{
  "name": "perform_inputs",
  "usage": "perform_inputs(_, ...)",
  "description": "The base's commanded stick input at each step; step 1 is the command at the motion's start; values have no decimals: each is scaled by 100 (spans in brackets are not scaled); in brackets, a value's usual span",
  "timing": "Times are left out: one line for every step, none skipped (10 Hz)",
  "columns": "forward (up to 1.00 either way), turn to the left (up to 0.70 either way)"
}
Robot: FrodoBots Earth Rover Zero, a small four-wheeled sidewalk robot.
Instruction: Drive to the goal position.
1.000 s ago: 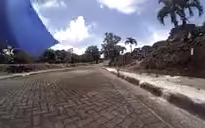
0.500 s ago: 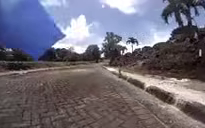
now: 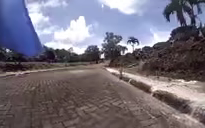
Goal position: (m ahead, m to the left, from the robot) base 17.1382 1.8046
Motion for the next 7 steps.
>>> perform_inputs(70, 0)
perform_inputs(70, 0)
perform_inputs(70, 0)
perform_inputs(70, 0)
perform_inputs(70, 0)
perform_inputs(70, 0)
perform_inputs(70, 0)
